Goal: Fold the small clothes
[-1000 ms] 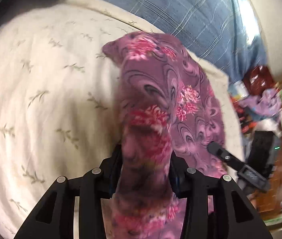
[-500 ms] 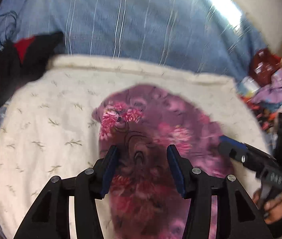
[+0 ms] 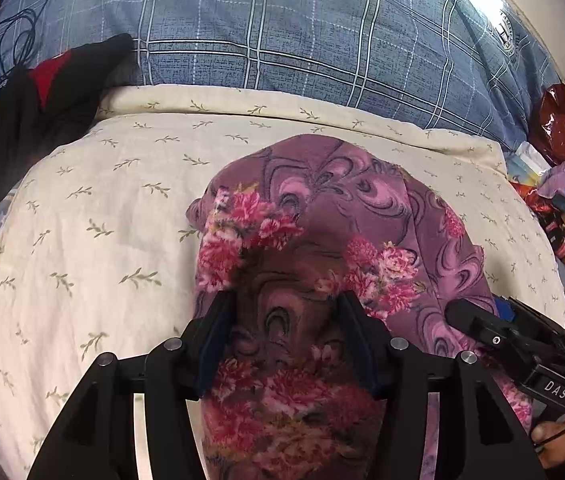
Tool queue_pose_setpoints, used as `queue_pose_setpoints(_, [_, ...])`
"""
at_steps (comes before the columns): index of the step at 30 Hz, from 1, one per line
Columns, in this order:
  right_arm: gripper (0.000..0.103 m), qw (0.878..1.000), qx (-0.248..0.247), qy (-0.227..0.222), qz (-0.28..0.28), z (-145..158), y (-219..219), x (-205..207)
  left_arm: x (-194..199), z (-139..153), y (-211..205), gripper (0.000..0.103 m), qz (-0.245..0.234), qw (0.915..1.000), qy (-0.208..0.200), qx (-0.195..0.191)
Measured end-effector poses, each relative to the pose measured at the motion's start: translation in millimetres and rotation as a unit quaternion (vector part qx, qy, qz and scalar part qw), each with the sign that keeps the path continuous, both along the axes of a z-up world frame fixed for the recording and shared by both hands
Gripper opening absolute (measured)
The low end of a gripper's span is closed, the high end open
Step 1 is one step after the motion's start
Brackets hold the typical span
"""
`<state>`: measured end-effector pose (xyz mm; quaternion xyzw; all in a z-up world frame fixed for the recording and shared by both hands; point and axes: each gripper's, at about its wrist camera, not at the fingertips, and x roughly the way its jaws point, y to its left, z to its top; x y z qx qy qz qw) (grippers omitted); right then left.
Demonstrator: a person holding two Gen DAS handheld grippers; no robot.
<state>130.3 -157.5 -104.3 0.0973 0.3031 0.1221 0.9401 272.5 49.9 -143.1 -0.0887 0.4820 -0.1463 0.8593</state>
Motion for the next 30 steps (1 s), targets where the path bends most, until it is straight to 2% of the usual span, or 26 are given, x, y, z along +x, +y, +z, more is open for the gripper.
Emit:
queue_pose_setpoints(2, [0.049,1.000,0.001,0.009,-0.010,3,2,-4,-3,4,-1,0.054,0.001,1.0000,-0.001,0.004])
queue_pose_setpoints(4, [0.059,1.000,-0.011,0.017,-0.020,8,5,-14,-15,11,3,0.054,0.001,0.9998,-0.007,0.018])
queue_pose_setpoints(6, [0.065,0.999,-0.030,0.022,-0.022,10,7,-27,-35,20,7,0.054,0.000,0.9992,-0.016,0.038])
queue_pose_setpoints(8, [0.088,0.997,-0.066,0.028,-0.033,10,10,-43,-59,23,16,0.064,-0.004,0.9984,-0.020,0.052])
queue_pose_setpoints(9, [0.103,0.994,-0.089,0.047,-0.043,6,10,-50,-71,23,22,0.066,-0.007,0.9983,-0.019,0.054])
queue_pose_setpoints(11, [0.103,0.989,-0.114,0.083,-0.053,-6,6,-63,-96,21,33,0.075,-0.004,0.9978,-0.023,0.063])
queue_pose_setpoints(14, [0.103,0.987,-0.111,0.095,-0.061,-14,-7,-94,-126,22,48,0.077,0.002,0.9964,-0.040,0.074])
queue_pose_setpoints(19, [0.103,0.987,-0.117,0.063,-0.094,6,-14,-137,-166,27,57,0.077,0.020,0.9904,-0.049,0.127])
queue_pose_setpoints(22, [0.103,0.984,-0.147,0.044,-0.093,19,-4,-150,-185,30,55,0.077,0.038,0.9836,-0.068,0.163])
queue_pose_setpoints(26, [0.103,0.969,-0.226,0.038,-0.090,22,22,-158,-206,35,52,0.077,0.036,0.9801,-0.082,0.177])
queue_pose_setpoints(30, [0.103,0.969,-0.229,0.035,-0.085,27,33,-166,-218,36,47,0.077,0.019,0.9803,-0.074,0.182])
